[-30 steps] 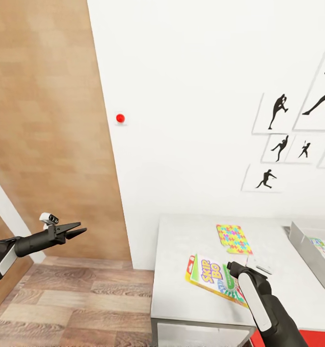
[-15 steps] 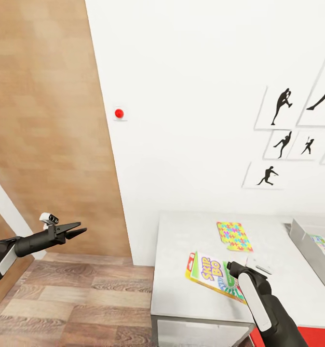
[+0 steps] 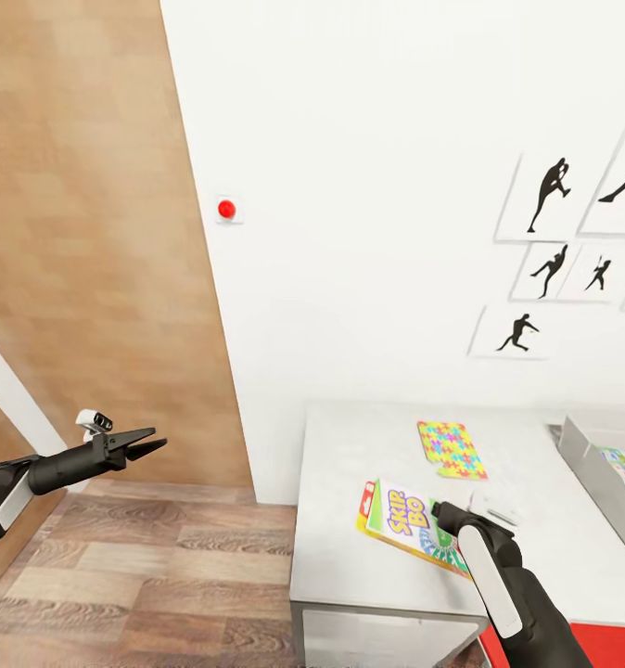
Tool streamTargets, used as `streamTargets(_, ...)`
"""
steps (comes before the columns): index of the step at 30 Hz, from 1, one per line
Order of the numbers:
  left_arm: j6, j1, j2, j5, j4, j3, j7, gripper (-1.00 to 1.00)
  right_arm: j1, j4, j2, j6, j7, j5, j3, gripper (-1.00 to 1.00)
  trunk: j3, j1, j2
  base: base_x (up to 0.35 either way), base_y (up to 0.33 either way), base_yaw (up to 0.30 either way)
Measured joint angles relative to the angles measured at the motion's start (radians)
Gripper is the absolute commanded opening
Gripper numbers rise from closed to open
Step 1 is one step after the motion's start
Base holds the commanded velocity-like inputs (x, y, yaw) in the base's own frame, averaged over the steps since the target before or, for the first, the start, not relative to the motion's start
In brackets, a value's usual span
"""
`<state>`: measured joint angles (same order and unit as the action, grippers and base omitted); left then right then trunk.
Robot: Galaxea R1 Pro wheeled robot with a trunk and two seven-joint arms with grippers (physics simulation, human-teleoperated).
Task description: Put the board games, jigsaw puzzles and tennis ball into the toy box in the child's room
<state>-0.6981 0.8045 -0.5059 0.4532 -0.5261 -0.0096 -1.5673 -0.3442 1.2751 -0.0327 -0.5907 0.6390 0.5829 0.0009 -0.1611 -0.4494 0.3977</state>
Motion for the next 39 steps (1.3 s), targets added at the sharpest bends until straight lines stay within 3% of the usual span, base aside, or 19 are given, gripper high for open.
streamTargets(39, 0.000, 0.000, 0.000, 0.000, 0.000, 0.000, 0.000, 1.00, 0.000, 0.001, -0.008, 0.001, -0.013, -0.003, -0.002, 1.00, -0.063, 0.000, 0.000, 0.000, -0.015, 0.000)
